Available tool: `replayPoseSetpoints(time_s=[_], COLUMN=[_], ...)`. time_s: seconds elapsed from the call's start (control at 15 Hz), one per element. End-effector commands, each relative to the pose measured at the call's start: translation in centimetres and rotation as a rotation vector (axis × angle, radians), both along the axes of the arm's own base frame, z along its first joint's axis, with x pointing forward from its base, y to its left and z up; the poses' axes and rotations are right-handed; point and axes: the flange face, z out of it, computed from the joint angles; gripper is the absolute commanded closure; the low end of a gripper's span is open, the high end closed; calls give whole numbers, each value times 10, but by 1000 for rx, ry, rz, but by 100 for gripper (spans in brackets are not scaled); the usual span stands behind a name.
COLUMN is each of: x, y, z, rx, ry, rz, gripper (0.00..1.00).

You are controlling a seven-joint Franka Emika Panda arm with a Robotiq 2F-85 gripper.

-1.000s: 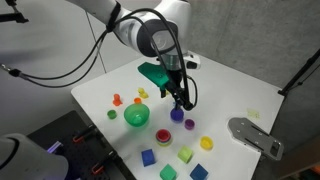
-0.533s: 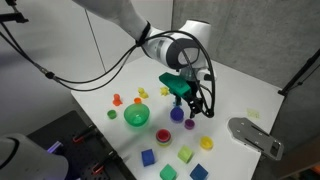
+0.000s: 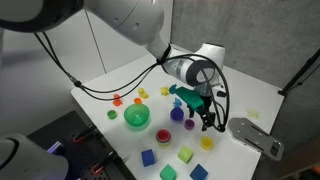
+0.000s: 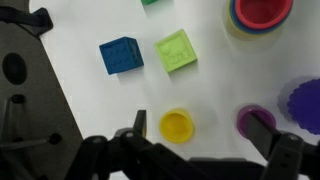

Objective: Put the yellow bowl inside the orange bowl

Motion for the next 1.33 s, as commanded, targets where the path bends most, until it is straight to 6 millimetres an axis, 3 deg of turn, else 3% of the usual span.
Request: replayPoseSetpoints(time_s=[0.0, 0.27, 0.4, 0.67, 1.27], x=[17, 25, 16, 21, 13], y=[-27, -49, -44, -48, -86], z=[-18, -40, -41, -43, -118], rx=[-38, -85, -83, -94, -172], ry=[-1, 10, 13, 17, -93], rz=[-77, -162, -127, -145, -220], gripper=[0, 0, 0, 0, 0])
